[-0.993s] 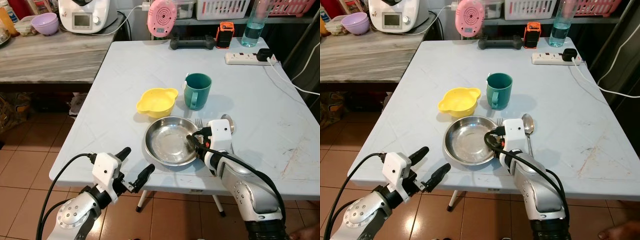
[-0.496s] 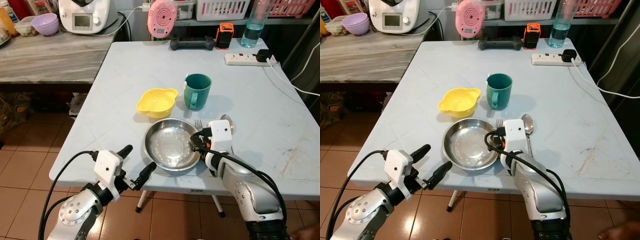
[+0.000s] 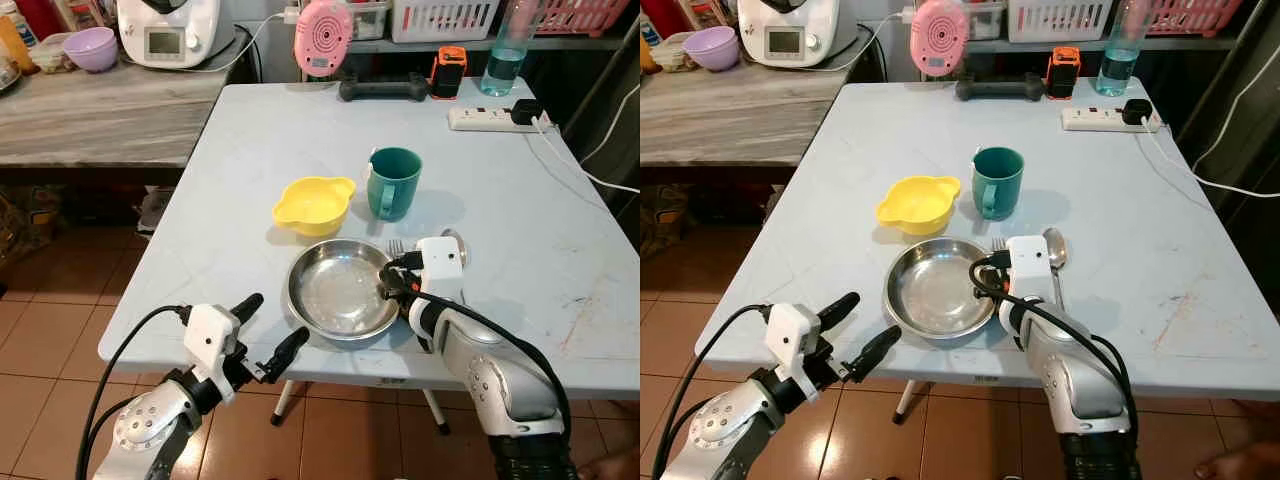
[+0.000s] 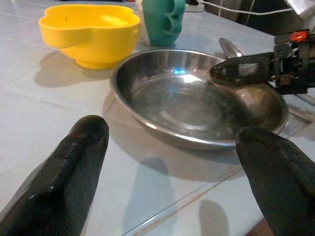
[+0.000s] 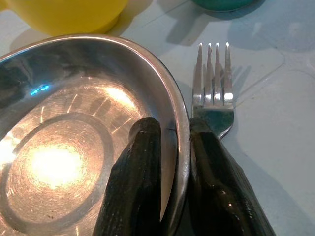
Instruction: Setting the table
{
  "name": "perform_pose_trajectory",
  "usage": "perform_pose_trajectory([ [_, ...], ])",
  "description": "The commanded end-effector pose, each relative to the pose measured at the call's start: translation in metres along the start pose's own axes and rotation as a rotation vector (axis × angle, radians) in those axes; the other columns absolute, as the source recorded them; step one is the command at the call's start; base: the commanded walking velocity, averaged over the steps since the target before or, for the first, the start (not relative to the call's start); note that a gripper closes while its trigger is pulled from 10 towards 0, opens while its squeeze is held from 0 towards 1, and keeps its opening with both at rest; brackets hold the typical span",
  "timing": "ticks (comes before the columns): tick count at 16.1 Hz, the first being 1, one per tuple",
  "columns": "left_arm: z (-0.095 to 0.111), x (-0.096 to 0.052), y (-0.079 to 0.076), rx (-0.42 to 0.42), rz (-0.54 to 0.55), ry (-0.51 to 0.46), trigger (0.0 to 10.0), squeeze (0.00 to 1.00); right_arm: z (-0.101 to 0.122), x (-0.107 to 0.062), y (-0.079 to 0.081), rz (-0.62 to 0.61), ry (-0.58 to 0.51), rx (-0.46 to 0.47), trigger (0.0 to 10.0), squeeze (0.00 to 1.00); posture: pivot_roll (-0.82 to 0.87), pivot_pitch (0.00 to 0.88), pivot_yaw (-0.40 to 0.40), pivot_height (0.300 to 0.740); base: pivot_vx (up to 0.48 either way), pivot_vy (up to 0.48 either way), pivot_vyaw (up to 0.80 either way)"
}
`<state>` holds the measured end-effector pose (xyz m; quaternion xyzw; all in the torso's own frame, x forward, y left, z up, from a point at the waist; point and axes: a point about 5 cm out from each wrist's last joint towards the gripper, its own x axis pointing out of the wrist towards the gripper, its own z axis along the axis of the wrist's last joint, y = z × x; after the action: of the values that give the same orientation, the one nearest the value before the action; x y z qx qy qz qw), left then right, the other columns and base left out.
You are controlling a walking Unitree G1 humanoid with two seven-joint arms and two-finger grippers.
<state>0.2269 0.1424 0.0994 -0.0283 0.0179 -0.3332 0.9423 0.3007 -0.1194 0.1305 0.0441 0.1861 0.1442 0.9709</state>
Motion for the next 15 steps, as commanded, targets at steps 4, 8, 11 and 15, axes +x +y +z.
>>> perform_pose_trajectory([
  [4, -0.010, -0.012, 0.025, 0.059, 0.241, -0.002, 10.0, 0.00, 0.005, 0.004, 0.002, 0.013, -0.036, 0.036, 0.0, 0.00, -0.08, 0.122, 0.043, 0.740, 0.000, 0.000, 0.00],
  [8, 0.002, -0.018, 0.051, 0.038, 0.481, -0.069, 10.0, 0.00, 0.014, 0.002, 0.013, 0.107, -0.122, 0.055, 0.0, 0.00, -0.07, 0.113, 0.037, 0.740, 0.000, 0.000, 0.00],
  [11, 0.005, -0.016, 0.055, 0.061, 0.552, -0.075, 10.0, 0.00, 0.026, -0.003, 0.023, 0.176, -0.218, 0.043, 0.0, 0.00, -0.08, 0.108, 0.039, 0.740, 0.000, 0.000, 0.00],
  [15, 0.010, -0.013, 0.057, 0.059, 0.610, -0.098, 10.0, 0.00, 0.042, -0.011, 0.030, 0.214, -0.376, -0.033, 1.3, 0.00, -0.08, 0.104, 0.043, 0.740, 0.000, 0.000, 0.00],
])
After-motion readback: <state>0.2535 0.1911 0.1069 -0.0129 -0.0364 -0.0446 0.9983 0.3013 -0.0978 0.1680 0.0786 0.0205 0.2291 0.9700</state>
